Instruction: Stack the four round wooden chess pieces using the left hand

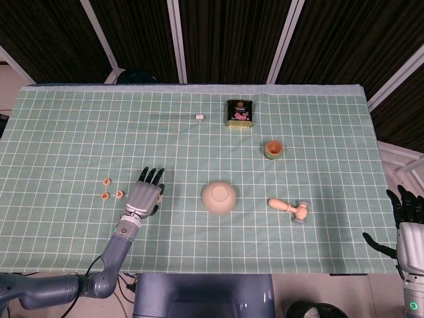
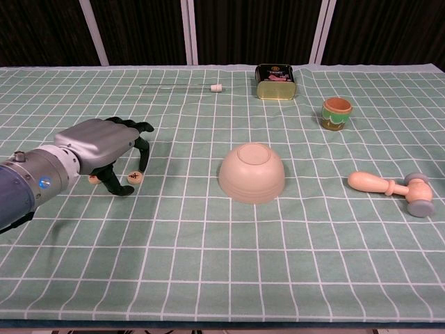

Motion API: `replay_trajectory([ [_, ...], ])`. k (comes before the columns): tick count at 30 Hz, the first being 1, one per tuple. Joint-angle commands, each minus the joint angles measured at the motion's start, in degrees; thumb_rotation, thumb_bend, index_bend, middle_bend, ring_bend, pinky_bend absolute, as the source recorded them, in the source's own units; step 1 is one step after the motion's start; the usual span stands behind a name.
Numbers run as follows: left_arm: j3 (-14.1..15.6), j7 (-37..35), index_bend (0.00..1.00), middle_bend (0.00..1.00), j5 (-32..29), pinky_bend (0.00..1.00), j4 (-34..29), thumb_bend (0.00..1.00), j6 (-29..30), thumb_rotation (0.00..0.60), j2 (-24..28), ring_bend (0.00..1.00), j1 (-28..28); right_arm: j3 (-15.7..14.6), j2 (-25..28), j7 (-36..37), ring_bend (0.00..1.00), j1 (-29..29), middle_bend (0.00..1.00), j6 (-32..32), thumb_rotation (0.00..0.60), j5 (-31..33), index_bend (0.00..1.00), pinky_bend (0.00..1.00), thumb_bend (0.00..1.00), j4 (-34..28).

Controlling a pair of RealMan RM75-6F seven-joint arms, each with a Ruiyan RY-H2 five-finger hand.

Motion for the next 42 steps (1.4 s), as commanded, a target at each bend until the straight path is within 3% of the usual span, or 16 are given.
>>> replay_trajectory([
  [1, 0.1, 0.2, 0.46, 0.0, -0.3, 0.0, 0.3, 0.26, 0.0, 0.6, -0.2, 0.0, -0.2, 0.0, 0.0, 0.0, 0.0, 0.0, 0.01, 0.0, 0.6, 0.0, 0.12, 0.0, 0.23, 0.0],
  [23, 1.1, 2.1, 0.52, 0.0, -1.6, 0.0, 0.1, 0.33, 1.6, 0.6, 0.0, 0.0, -1.0, 0.1, -0.2, 0.0, 0.0, 0.0, 0.01, 0.2, 0.6, 0.0, 0.12, 0.0, 0.23, 0.1],
  [34, 2.5, 0.5, 0.52, 0.0, 0.3, 0.0, -6.2, 0.33, 4.6, 0.6, 6.4, 0.0, 1.3, 0.1, -0.2, 0.0, 0.0, -0.1, 0.01, 0.2, 0.6, 0.0, 0.12, 0.0, 0.23, 0.2],
  [42, 3.9, -3.5, 0.52, 0.0, 1.4, 0.0, -4.6, 0.33, 2.7, 0.6, 8.3, 0.0, 2.5, 0.0, -0.4, -0.6, 0.0, -0.1, 0.01, 0.4, 0.6, -0.4, 0.12, 0.0, 0.23, -0.1],
])
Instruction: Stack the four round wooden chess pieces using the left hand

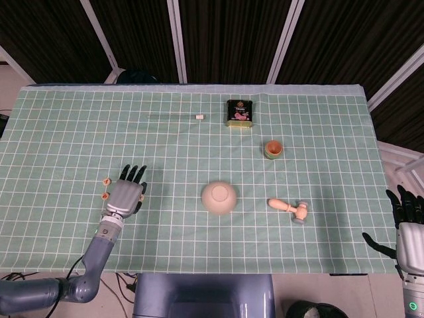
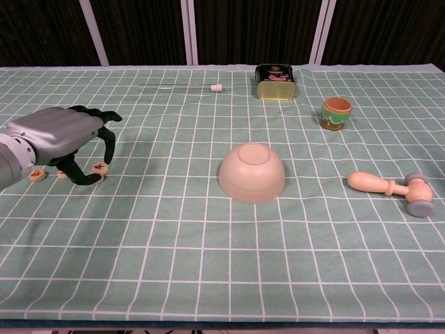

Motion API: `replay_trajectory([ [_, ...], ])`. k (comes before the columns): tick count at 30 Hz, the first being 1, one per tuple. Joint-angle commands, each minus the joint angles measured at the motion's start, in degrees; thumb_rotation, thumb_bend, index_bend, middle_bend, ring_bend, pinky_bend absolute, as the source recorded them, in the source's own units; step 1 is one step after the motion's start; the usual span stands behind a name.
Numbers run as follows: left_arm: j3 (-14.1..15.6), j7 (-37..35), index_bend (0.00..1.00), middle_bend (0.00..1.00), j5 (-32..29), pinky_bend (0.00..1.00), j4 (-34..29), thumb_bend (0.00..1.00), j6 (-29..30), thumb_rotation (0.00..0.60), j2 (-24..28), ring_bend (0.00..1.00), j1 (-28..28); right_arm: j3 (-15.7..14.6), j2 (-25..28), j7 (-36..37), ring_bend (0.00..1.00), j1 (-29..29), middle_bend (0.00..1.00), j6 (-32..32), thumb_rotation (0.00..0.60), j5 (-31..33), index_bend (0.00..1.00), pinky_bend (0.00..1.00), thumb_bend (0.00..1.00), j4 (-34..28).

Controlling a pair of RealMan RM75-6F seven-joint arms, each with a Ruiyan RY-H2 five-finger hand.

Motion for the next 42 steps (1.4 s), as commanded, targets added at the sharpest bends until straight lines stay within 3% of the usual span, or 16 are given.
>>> replay_trajectory([
  [1, 0.6, -1.0, 0.52, 0.0, 0.7, 0.0, 1.0, 0.33, -0.6, 0.6, 0.2, 0.0, 0.3, 0.0, -0.1, -0.2, 0.0, 0.0, 0.01, 0.0, 0.6, 0.0, 0.12, 0.0, 0.23, -0.1],
  [16, 1.0, -2.6, 0.5, 0.0, 1.8, 0.0, 5.1, 0.33, -1.7, 0.6, -1.4, 0.0, 0.6, 0.2, 0.0, 0.0, 0.0, 0.0, 0.01, -0.1, 0.6, 0.4, 0.12, 0.0, 0.23, 0.2],
  [42, 0.6, -1.3, 0.46, 0.0, 2.8, 0.0, 5.1, 0.33, -0.7, 0.6, -1.6, 0.0, 1.1, 0.2, 0.0, 0.0, 0.0, 0.0, 0.01, -0.1, 0.6, 0.3, 0.12, 0.0, 0.23, 0.3],
])
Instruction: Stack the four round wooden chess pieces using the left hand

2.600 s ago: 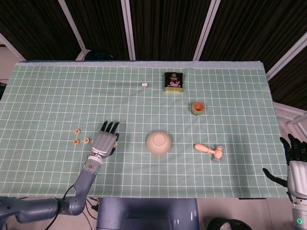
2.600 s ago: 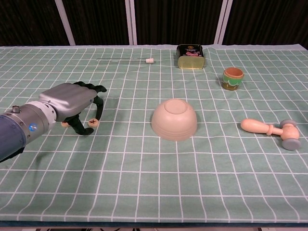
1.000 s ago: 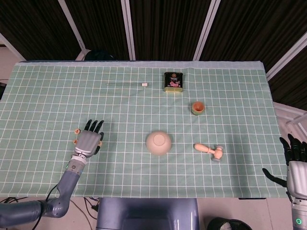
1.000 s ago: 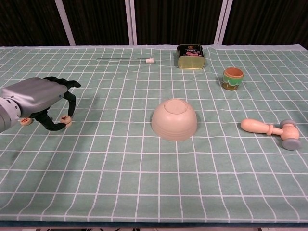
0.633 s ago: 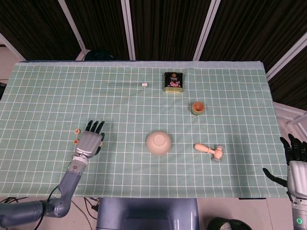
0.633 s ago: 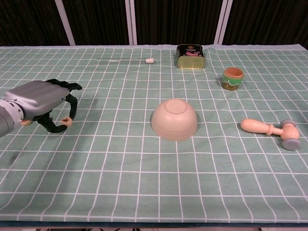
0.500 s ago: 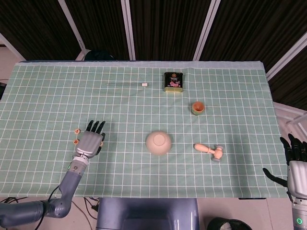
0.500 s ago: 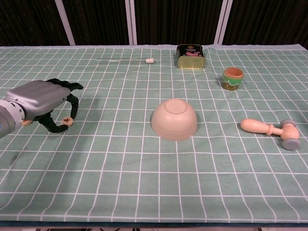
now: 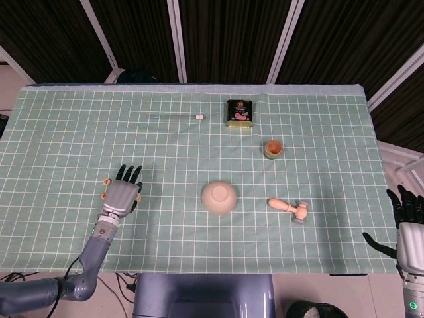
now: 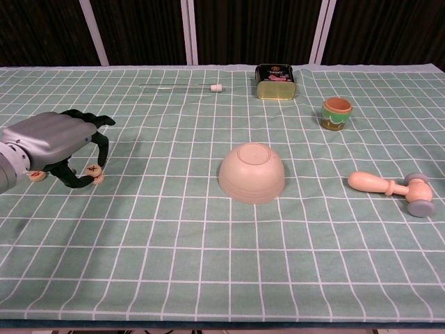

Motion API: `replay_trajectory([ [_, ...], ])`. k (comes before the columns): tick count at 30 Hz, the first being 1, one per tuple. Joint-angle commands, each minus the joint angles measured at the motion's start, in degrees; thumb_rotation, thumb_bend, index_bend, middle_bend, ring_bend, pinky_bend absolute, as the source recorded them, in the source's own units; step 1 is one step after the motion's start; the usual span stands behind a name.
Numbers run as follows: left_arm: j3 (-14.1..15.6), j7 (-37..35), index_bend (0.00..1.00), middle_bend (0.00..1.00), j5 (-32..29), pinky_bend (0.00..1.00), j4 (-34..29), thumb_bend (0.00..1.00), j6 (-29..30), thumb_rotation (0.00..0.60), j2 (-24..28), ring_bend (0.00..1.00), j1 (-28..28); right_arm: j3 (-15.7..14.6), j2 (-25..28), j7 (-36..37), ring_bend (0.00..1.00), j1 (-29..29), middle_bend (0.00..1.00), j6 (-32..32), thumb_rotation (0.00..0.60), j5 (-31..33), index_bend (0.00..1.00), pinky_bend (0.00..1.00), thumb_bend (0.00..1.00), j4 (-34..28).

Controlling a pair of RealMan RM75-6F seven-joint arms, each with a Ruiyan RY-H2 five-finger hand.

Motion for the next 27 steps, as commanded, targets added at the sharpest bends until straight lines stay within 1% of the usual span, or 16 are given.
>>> replay_trajectory([
  [1, 0.0, 0.0, 0.46, 0.0, 0.1, 0.0, 0.1, 0.33, -0.1, 0.6, -0.1, 0.0, 0.0, 0.0, 0.0, -0.1, 0.0, 0.0, 0.01, 0.0, 0.6, 0.0, 0.12, 0.0, 0.23, 0.0],
  [27, 0.2, 0.9, 0.44, 0.0, 0.5, 0.0, 0.1, 0.33, -0.5, 0.6, -0.3, 0.0, 0.1, 0.2, -0.1, -0.5, 0.0, 0.0, 0.01, 0.0, 0.6, 0.5, 0.12, 0.0, 0.23, -0.1],
])
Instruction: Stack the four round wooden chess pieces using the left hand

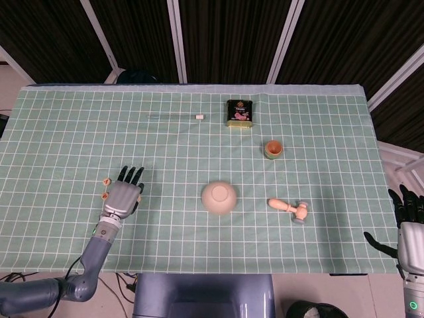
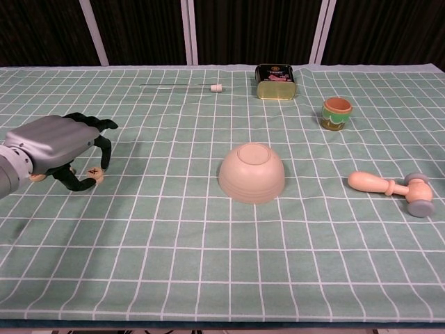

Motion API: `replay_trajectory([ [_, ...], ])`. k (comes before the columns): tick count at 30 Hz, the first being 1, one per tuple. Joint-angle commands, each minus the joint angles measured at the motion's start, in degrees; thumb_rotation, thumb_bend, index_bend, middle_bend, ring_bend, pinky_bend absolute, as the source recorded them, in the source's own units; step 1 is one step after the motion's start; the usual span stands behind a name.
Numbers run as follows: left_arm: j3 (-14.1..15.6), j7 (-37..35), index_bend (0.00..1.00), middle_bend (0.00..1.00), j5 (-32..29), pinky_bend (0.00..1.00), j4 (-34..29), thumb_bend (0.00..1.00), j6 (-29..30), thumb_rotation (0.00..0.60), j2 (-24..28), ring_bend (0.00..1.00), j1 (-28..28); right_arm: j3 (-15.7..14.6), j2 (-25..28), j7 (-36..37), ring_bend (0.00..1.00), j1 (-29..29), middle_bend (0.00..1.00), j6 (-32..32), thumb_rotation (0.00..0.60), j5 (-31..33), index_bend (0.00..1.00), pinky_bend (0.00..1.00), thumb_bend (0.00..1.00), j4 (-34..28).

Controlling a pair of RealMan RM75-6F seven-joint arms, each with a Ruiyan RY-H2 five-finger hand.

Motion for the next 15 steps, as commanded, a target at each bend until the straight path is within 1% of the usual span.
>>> replay_trajectory([
  [1, 0.0, 0.2, 0.44, 0.0, 0.0, 0.0, -0.2, 0.33, 0.1, 0.6, 0.1, 0.0, 0.0, -0.1, 0.0, -0.1, 0.0, 0.1, 0.01, -0.1, 0.6, -0.1, 0.12, 0.0, 0.23, 0.0],
  [9, 0.2, 0.1, 0.43, 0.0, 0.7, 0.0, -2.0, 0.33, 1.3, 0.6, 1.5, 0.0, 0.7, -0.1, 0.0, -0.1, 0.0, 0.0, 0.01, 0.0, 0.6, -0.2, 0.12, 0.0, 0.23, 0.1],
  [15, 0.1, 0.7, 0.35, 0.0, -0.1, 0.0, -3.6, 0.32, 2.8, 0.6, 3.7, 0.0, 1.8, 0.0, 0.0, -0.2, 0.0, 0.0, 0.01, 0.1, 0.6, -0.1, 0.12, 0.0, 0.23, 0.0],
])
